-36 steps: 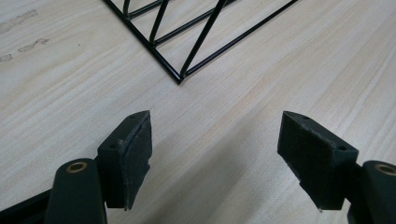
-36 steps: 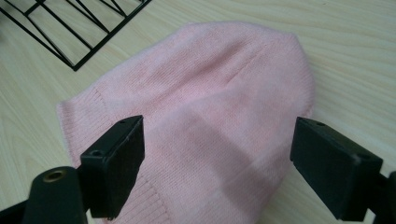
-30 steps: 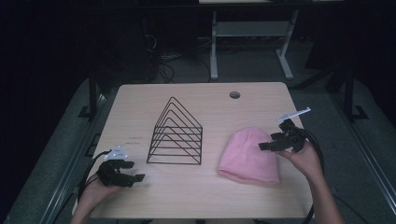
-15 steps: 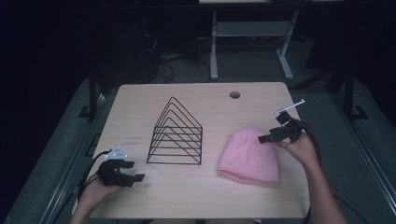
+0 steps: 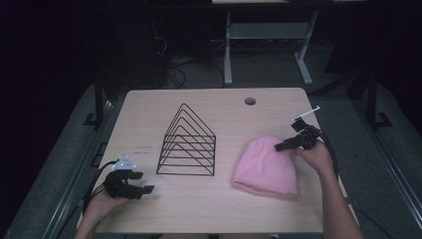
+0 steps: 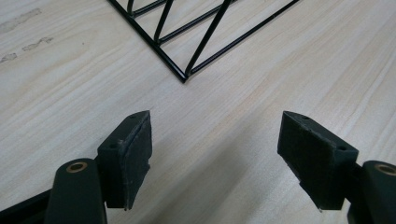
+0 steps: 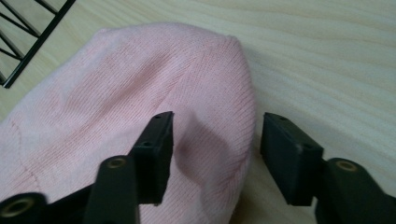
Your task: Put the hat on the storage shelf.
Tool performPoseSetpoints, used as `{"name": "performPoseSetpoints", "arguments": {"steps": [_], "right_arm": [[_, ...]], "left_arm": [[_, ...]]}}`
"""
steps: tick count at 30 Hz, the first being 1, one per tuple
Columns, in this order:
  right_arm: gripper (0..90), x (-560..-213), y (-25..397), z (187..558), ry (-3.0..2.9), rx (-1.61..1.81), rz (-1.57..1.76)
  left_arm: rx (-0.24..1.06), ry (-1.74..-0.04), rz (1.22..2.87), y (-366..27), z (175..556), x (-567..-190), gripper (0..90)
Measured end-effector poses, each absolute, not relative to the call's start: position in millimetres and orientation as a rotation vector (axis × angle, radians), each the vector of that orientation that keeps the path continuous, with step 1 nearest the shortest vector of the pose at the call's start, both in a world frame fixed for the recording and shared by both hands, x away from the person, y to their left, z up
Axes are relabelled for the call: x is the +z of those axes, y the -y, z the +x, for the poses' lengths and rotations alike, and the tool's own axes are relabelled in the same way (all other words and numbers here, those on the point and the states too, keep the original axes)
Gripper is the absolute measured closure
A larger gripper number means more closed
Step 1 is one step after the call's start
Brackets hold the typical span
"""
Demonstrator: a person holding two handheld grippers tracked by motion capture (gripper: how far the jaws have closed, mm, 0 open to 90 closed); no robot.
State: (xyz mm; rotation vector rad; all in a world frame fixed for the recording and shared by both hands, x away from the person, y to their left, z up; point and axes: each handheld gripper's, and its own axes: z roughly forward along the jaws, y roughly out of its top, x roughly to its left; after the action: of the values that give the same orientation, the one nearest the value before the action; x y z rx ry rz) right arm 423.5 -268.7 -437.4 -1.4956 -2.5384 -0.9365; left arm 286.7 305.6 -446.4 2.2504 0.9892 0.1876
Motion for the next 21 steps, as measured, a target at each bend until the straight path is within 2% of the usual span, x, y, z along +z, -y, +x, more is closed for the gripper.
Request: {"name": "performPoseSetpoints", "arguments": {"steps": [2,21], "right_arm": [[50.4,-441,268,426,2.530,-0.931,-1.500],[77.8,-451,263,429,2.464,-0.923,-1.474]], "left_arm": [[0.186,-0.988,2.256,-306,287,-446,26.4],[0.182,-0.980,2.272,-305,286,-446,26.4]]}}
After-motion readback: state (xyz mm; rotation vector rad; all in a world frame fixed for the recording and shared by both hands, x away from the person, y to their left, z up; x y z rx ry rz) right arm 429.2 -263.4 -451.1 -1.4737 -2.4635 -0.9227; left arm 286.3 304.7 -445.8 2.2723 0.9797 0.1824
